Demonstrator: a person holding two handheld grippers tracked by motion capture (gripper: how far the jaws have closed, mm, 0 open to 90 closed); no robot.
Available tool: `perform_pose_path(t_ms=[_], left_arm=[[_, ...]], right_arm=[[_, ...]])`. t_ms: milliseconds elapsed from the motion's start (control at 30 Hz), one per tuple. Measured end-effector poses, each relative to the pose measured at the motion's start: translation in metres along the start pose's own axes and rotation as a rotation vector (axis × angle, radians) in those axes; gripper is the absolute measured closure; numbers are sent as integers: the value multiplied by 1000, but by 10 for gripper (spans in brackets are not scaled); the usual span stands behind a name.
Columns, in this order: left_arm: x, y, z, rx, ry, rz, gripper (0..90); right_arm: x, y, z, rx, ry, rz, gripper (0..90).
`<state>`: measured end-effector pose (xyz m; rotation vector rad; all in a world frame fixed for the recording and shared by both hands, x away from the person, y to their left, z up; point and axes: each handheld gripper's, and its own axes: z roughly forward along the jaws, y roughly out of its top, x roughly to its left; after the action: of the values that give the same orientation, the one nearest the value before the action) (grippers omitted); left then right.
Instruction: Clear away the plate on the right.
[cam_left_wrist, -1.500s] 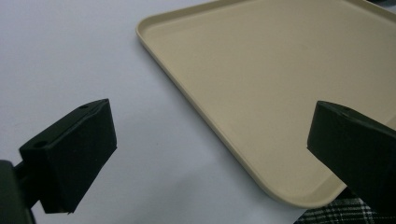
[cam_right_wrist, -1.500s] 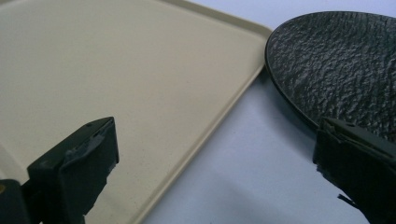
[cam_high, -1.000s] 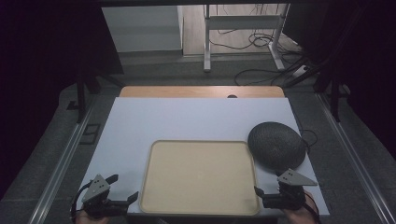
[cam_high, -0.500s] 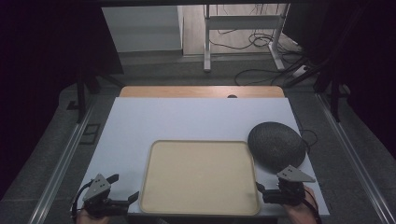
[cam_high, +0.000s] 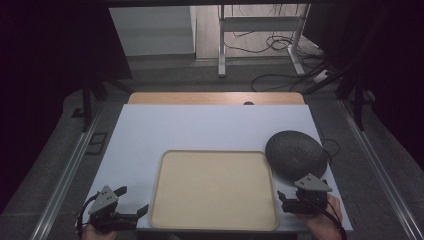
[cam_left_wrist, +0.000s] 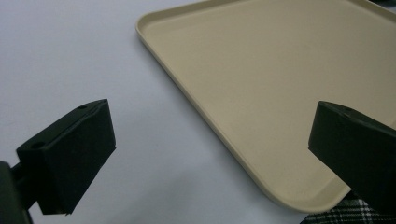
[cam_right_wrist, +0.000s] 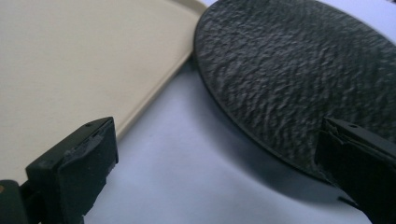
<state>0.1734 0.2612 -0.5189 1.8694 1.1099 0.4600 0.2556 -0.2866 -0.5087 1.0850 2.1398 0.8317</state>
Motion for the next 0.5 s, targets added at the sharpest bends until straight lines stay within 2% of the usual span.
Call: perform_pose_path(t_ms=[100,133,200,233,300,467,500], left_arm=[[0,0,0,2,-1,0,3],[0,0,0,1,-2,0,3],[0,0,0,2,-4,-2,3],[0,0,0,2,-4,-2,4],[0,0,0,3,-3,-1,4],[0,0,1,4,-4,-1,4],[0,0,1,4,-4,-2,4]], right_arm=[[2,1,3,33,-40,-63,24],[2,1,3,33,-40,-63,24],[4,2,6,63,-72,-117,53],[4,2,6,63,-72,-117,53],[5,3,6,74,-87,-153,69],[6,5,7,84,-134,-208,108],[6,5,8,85,-150,-235,133]])
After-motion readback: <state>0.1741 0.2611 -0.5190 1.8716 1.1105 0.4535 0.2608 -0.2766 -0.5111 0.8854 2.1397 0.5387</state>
